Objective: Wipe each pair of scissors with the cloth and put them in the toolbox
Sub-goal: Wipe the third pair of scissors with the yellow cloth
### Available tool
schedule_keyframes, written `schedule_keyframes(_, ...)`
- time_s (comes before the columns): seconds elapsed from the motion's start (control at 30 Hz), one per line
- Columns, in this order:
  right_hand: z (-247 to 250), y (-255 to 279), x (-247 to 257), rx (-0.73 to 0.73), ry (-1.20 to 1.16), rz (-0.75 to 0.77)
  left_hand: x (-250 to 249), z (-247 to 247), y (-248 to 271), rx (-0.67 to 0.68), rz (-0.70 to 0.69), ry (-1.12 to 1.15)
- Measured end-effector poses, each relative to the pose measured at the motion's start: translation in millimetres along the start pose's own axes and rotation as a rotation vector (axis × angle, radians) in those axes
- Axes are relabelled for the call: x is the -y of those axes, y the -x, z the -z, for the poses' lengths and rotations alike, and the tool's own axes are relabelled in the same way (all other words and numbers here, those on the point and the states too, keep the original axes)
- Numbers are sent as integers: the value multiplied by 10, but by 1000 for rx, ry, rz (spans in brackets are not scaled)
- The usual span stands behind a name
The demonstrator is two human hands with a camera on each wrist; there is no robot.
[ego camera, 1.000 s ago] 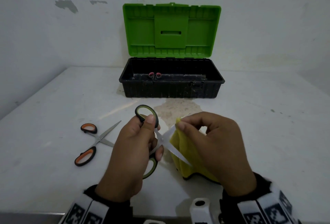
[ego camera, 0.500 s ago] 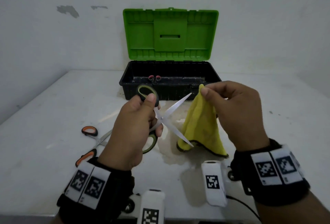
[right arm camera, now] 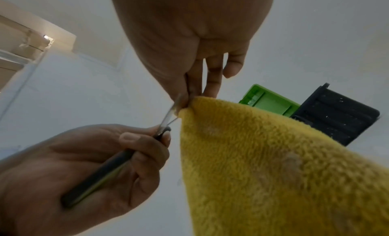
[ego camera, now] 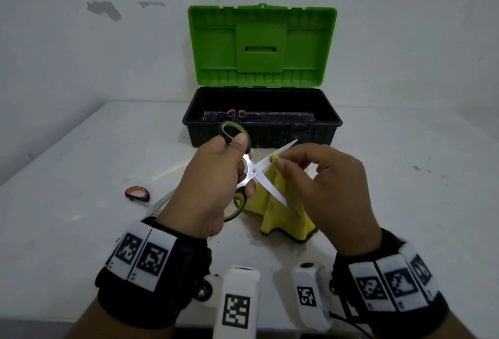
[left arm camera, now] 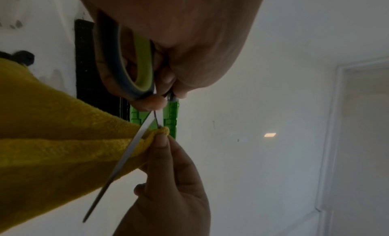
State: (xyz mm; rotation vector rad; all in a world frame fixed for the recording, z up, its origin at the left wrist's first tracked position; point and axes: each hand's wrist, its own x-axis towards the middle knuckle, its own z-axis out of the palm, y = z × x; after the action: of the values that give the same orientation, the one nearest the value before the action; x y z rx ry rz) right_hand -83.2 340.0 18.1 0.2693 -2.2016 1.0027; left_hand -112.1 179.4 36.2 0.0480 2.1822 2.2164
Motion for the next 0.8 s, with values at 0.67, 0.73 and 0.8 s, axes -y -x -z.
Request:
schedule_keyframes(0.67,-59,90,144,14,103,202,14,-49,125,12,-78,-98)
schedule_keyframes(0.73,-108,97,141,42,149,275,9,-49,136,8,-117,-166)
schedule_keyframes(0.8,-133,97,133,73,177,321,4,-40,138,0,-141,-217)
